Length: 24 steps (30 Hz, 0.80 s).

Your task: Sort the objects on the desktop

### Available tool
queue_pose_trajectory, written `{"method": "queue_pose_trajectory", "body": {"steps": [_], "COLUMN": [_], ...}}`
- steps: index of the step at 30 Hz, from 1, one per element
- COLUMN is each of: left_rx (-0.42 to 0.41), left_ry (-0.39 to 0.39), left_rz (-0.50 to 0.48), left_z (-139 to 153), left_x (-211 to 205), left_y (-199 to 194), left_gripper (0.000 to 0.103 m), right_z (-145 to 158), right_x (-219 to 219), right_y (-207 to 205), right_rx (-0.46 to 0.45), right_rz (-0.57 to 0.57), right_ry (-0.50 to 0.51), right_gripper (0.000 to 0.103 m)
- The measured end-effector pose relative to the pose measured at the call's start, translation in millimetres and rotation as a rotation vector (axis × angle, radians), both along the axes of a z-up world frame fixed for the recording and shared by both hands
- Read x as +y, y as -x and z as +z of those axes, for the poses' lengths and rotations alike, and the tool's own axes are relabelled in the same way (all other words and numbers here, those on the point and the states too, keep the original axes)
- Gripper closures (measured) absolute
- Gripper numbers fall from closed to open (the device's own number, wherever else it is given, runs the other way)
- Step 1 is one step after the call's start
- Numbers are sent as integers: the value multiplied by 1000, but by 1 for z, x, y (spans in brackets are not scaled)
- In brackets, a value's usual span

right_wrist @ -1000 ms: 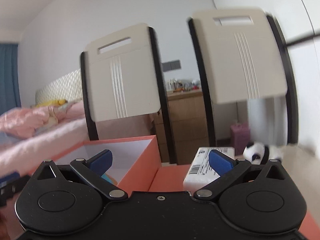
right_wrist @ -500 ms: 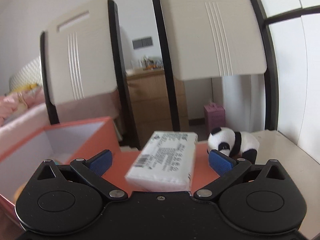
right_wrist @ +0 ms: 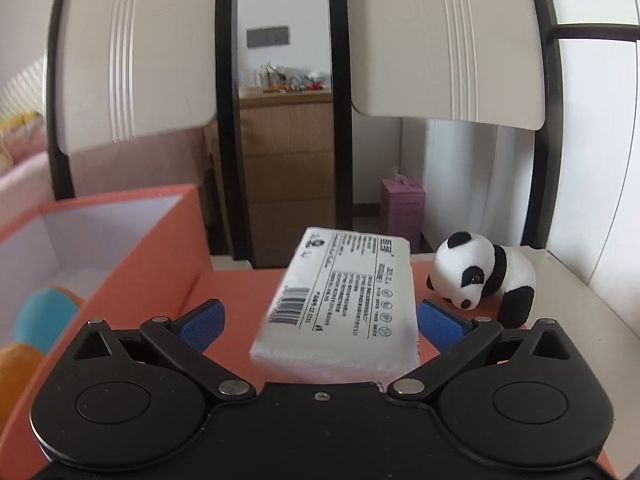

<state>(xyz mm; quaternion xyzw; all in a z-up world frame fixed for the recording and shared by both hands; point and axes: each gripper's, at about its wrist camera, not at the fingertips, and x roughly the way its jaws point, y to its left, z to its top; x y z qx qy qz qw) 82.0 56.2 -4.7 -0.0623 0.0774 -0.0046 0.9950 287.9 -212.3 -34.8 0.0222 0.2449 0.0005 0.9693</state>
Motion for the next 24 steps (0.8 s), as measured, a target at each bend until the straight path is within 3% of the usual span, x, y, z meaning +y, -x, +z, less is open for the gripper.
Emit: {"method": "queue_pose_trajectory", "body": {"steps": [5, 10, 15, 24], "left_rx": [-1, -5, -7, -14], "left_ry": [-28, -33, -41, -41], "left_rz": [-10, -14, -17, -15], "left_z": [-1, -1, -2, -1], "left_x": [-4, -5, -6, -8], "left_y": [1, 1, 1, 1], "left_gripper": [0, 0, 0, 0], "right_z": [-7, -11, -15, -2], "right_x": [1, -11, -15, -23], "right_y": [-11, -19, -19, -7], "right_rx": [24, 69, 82, 28], "right_rz": [-43, -87, -85, -112], "right_ry": [32, -49, -79, -137], "right_gripper": [1, 2, 16, 19]}}
